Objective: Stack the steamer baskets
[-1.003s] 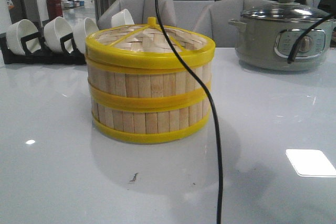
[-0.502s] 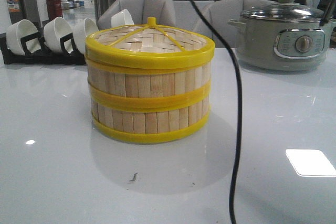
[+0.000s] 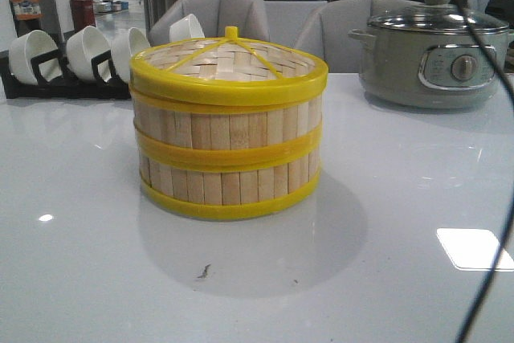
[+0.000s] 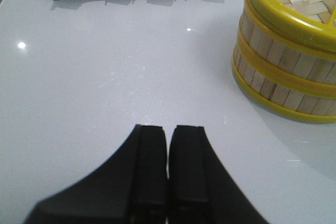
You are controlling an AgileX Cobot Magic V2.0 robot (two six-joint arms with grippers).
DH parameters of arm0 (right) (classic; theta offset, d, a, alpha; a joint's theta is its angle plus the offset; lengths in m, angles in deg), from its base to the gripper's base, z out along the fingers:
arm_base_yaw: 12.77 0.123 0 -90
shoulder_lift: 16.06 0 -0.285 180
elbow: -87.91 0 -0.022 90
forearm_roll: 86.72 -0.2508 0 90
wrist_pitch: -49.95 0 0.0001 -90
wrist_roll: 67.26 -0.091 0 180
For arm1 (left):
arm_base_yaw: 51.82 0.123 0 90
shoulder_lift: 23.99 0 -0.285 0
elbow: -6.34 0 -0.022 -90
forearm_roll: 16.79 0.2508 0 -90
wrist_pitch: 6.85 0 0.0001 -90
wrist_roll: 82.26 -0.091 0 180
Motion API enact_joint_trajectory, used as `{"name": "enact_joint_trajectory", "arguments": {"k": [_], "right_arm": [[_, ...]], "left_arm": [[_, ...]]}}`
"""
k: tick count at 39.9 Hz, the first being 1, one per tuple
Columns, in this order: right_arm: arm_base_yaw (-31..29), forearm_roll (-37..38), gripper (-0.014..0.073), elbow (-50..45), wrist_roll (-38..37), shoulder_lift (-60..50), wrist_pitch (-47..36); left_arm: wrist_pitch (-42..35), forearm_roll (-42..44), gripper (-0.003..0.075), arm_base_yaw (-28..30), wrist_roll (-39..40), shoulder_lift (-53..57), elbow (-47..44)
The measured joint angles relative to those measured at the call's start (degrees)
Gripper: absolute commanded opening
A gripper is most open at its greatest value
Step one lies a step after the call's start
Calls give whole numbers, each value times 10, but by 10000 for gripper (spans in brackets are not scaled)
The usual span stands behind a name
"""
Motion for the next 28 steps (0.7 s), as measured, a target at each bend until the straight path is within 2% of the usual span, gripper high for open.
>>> {"name": "enact_joint_trajectory", "arguments": {"k": [7,17,28], "right_arm": [[-81,1,423,-154,0,-135,-70],[-201,1,423,-326,0,-326,-104],[-227,2,423,-468,0,-482,-126]], "left_arm": [[0,0,84,0,0,0,0],[0,0,83,0,0,0,0],[0,0,83,0,0,0,0]]}}
